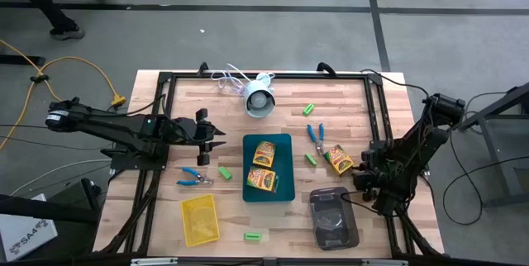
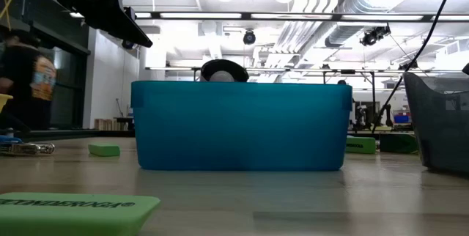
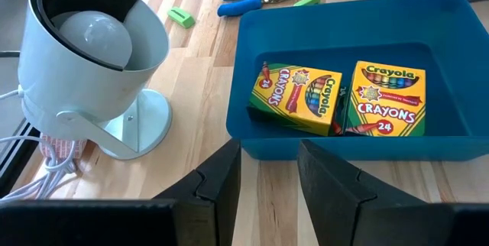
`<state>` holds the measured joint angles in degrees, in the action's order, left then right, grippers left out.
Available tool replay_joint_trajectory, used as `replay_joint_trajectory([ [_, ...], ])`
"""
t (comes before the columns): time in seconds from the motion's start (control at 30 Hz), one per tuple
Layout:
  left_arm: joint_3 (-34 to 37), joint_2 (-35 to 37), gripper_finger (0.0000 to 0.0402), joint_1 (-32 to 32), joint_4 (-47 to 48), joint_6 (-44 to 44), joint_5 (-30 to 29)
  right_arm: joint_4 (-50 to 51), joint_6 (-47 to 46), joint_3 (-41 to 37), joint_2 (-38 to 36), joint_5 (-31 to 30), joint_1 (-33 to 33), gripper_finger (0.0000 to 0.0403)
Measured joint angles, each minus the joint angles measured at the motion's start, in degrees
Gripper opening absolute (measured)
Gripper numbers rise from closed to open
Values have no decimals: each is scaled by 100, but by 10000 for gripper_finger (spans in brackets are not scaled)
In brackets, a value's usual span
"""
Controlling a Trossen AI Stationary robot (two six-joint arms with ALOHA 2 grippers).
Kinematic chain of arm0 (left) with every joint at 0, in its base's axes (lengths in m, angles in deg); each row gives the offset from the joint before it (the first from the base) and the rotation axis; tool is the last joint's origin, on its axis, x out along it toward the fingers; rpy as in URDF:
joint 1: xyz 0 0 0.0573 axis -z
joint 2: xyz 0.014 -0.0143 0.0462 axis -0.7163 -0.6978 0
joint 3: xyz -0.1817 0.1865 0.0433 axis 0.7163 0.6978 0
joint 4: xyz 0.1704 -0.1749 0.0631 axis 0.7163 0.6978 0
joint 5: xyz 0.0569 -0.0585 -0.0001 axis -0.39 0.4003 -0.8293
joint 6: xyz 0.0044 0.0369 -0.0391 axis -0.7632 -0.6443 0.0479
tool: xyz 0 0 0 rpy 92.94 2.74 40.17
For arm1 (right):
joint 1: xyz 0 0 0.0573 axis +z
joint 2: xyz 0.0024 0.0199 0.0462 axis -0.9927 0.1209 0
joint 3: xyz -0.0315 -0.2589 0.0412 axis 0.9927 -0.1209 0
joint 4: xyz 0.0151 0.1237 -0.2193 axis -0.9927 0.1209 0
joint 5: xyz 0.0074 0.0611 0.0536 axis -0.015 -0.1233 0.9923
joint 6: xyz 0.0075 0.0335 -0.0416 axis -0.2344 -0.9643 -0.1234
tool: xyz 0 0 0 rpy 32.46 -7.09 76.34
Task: Pick & Place School Supplies
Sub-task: Put the yellow crayon box into the blue bin
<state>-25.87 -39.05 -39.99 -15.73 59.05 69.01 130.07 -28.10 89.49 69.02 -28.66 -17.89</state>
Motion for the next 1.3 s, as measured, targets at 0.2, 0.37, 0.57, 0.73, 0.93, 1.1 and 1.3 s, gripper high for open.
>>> replay_joint_trajectory([
  [0.2,1,0,124,-1,2,-1,0,-69,2,0,1,80,0,53],
  [0.37,2,0,124,-2,2,-2,0,-142,4,0,19,78,0,40],
  [0.57,2,0,124,-2,0,0,0,-207,41,4,122,58,2,45],
  [0.73,2,0,124,-2,0,-1,1,-514,583,4,242,25,0,54],
  [0.93,2,0,124,0,2,0,0,-574,603,15,341,-24,-100,56],
  [1.1,2,0,124,-2,0,-1,0,-618,869,17,341,-28,-264,56],
  [1.3,2,0,124,-2,2,-2,0,-655,1108,15,343,-27,-424,53],
])
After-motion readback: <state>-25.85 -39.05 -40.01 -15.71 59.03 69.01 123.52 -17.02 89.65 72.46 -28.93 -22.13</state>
